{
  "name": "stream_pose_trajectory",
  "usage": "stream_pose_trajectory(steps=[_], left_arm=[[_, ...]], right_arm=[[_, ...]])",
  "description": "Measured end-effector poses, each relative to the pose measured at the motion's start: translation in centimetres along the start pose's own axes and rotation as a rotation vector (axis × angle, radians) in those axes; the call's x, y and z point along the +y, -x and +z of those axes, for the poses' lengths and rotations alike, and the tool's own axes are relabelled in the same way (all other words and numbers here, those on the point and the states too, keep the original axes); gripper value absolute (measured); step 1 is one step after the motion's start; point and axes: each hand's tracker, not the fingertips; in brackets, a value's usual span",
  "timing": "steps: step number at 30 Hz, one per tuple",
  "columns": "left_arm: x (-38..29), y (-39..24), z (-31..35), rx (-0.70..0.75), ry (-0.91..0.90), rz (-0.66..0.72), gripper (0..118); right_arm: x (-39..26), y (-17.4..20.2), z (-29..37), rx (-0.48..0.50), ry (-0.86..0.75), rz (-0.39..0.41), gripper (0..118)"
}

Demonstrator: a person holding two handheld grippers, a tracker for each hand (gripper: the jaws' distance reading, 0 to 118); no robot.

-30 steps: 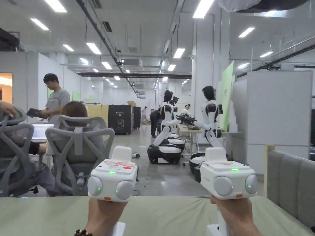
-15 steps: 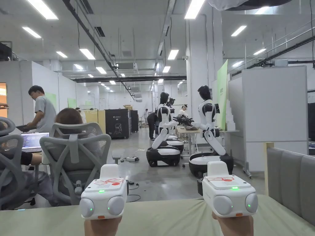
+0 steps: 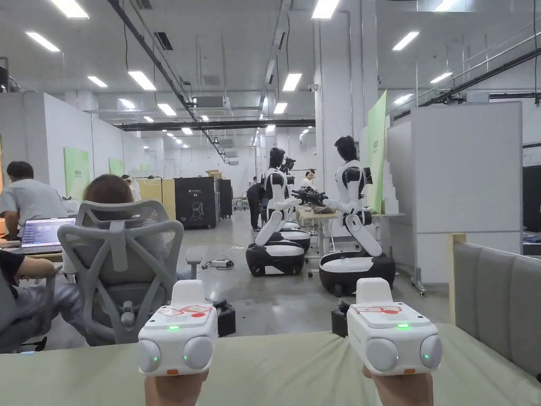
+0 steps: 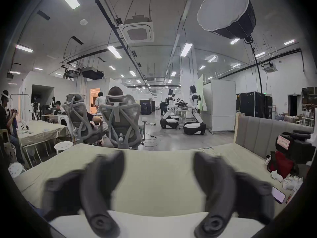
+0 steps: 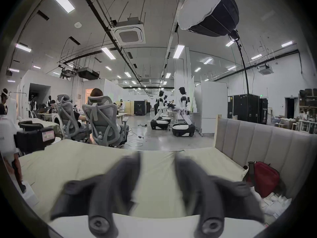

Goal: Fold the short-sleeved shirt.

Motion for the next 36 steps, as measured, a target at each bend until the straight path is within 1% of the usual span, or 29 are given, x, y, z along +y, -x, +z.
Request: stream_pose_trajectory(steps=[1, 2, 3, 4, 5, 7, 11, 18, 26, 31, 36], left_arm=[[0.0, 0.0, -0.1, 0.003, -0.003, 0.002, 118], [-0.1, 0.0, 0.0, 0.013, -0.011, 0.006, 118], [-0.2, 0.1, 0.2, 0.050, -0.055, -0.004, 118], [-0.2, -0.1, 0.0, 0.055, -0.044, -0.004, 118], [-0.1, -0.1, 0.0, 0.062, -0.038, -0.005, 118], [0.2, 0.1, 0.4, 0.047, -0.028, 0.004, 118], [0.3, 0.1, 0.6, 0.032, -0.026, 0.011, 118], [0.3, 0.1, 0.6, 0.028, -0.019, 0.011, 118], [0.2, -0.4, 0.9, 0.009, -0.016, -0.026, 118], [0.2, -0.4, 1.2, 0.010, -0.015, -0.010, 118], [-0.1, 0.0, 0.9, 0.019, 0.005, -0.004, 118]], right_arm=[[0.1, -0.1, -0.1, 0.011, 0.015, -0.009, 91], [0.0, -0.1, -0.2, 0.012, 0.021, -0.008, 97], [-0.2, -0.1, -0.3, 0.010, 0.015, -0.003, 107], [-0.3, -0.1, -0.2, 0.000, -0.005, 0.013, 118], [-0.3, 0.0, 0.2, -0.012, -0.033, 0.025, 118], [-0.1, 0.2, 0.7, -0.030, -0.035, 0.044, 118], [0.3, 0.0, 0.3, -0.009, -0.032, 0.033, 118], [0.8, -0.1, 0.3, -0.003, -0.046, 0.016, 118], [1.1, -0.1, 0.1, -0.016, -0.045, 0.039, 118], [0.9, 0.0, 0.1, -0.018, -0.025, 0.028, 118], [0.9, 0.2, 0.5, -0.005, -0.037, 0.043, 118]])
